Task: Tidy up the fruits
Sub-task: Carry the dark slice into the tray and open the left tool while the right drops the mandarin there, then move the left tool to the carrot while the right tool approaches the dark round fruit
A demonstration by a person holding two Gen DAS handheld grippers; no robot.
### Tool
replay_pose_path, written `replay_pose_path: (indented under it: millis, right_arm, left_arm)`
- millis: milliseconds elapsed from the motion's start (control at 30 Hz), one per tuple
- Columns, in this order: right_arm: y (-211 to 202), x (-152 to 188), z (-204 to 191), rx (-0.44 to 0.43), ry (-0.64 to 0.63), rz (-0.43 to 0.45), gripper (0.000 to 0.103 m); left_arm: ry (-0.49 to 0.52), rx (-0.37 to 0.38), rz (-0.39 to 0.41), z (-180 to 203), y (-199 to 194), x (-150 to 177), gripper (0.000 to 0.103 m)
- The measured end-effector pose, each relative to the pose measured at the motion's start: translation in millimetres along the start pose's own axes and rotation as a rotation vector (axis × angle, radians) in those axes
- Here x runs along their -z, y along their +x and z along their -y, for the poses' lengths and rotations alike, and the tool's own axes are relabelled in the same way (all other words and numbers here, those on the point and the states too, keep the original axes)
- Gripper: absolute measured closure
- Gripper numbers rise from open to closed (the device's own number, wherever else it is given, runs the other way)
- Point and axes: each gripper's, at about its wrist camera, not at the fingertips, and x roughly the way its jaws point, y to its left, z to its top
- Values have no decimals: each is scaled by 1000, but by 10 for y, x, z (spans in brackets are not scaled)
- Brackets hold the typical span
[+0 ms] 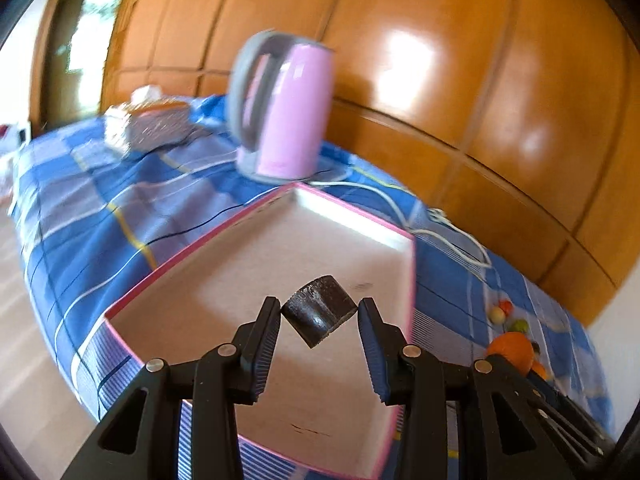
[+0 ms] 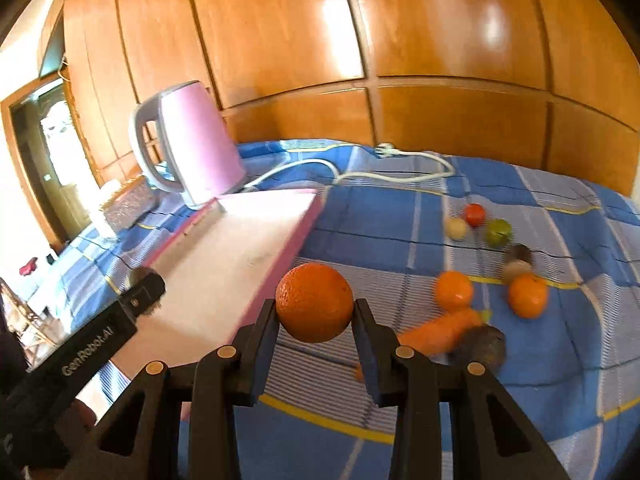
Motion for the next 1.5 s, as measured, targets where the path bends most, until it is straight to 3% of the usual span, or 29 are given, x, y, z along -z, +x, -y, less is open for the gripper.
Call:
replay_pose_path:
  millis: [133, 200, 333, 400, 467, 700, 833, 1133, 1367, 1500]
  right_arm:
    - [145, -105, -208, -72, -33, -6, 65]
    - [205, -139, -291, -100, -43, -10, 65]
    - [344, -199, -472, -162, -58, -19, 65]
    - [392, -205, -513, -186, -61, -30, 64]
    - [435, -191, -505, -202, -49, -44, 64]
    - [420, -170, -400, -187, -29, -48, 47]
    - [389, -160, -358, -143, -25, -51, 45]
    - [155, -62, -262, 44, -99, -17, 45]
    - [-61, -16, -150, 193, -117, 35, 45]
    - [-128, 19, -1, 201, -65, 15, 45]
  left_arm:
    - [-62, -54, 10, -163, 51, -85, 62]
    - [-92, -83, 16, -247, 75, -125, 55]
    - [-122, -102, 3, -307, 119, -134, 53]
    - [-150, -109, 13, -372, 105, -144, 38]
    - [-185, -116, 16, -431, 97, -144, 29]
    - [-159, -120, 21, -390, 93, -134, 26]
    - [-130, -112, 19, -327, 81, -117, 25]
    - [16, -49, 14, -43, 47, -38, 25]
    - [71, -20, 8, 74, 23, 6, 23]
    - [103, -12, 7, 131, 18, 30, 23]
